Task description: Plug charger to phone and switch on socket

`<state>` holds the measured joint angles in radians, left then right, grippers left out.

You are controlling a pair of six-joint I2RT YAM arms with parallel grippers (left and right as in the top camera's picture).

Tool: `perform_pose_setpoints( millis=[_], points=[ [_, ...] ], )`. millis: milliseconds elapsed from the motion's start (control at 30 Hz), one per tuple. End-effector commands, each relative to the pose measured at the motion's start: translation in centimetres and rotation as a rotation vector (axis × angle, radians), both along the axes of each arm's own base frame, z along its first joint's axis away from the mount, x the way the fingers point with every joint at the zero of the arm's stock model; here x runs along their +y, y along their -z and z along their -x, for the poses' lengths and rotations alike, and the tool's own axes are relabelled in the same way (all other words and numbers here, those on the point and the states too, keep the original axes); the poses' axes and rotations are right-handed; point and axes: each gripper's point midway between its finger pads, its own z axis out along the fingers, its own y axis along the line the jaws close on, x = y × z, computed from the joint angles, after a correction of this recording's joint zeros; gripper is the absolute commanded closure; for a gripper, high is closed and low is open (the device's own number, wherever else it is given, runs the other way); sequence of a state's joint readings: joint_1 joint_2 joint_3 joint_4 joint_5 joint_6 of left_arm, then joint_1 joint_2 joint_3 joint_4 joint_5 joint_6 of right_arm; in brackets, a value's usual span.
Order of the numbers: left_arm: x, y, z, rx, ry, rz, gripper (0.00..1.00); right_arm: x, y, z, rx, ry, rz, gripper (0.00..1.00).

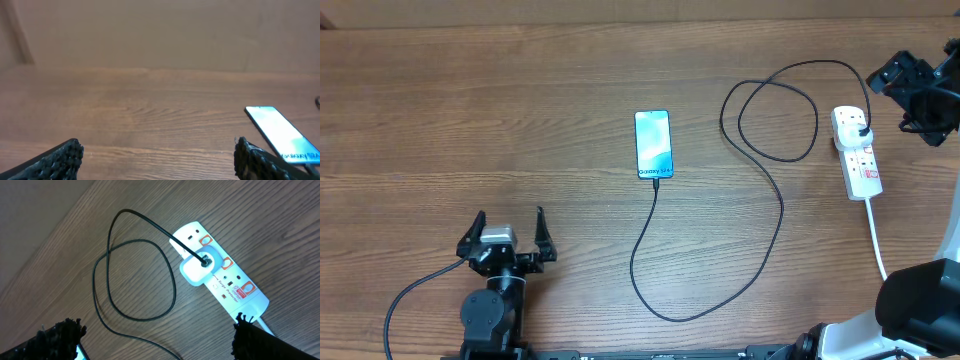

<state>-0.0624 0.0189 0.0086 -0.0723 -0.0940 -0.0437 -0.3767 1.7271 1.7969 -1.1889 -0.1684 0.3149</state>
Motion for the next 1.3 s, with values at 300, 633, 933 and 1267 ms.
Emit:
perform_pose_setpoints(
  millis=[300, 633, 933, 1267],
  points=[
    [-0.91, 0.06, 0.07, -0.002, 0.074, -0.127, 0.0, 0.21, -0.48, -0.26, -0.016, -0.001, 0.002, 0.0],
    [-0.9, 0.0, 0.07, -0.004, 0.074, -0.14, 0.0, 0.21, -0.48, -0.26, -0.016, -0.001, 0.002, 0.0],
    [-0.9, -0.04, 0.06, -0.006, 0.073, -0.122, 0.0, 0.21, -0.48, -0.26, -0.016, -0.001, 0.002, 0.0],
    [-0.9, -0.04, 0.06, -0.006, 0.073, -0.122, 0.0, 0.21, -0.48, -0.26, -0.016, -0.001, 0.002, 0.0]
  ],
)
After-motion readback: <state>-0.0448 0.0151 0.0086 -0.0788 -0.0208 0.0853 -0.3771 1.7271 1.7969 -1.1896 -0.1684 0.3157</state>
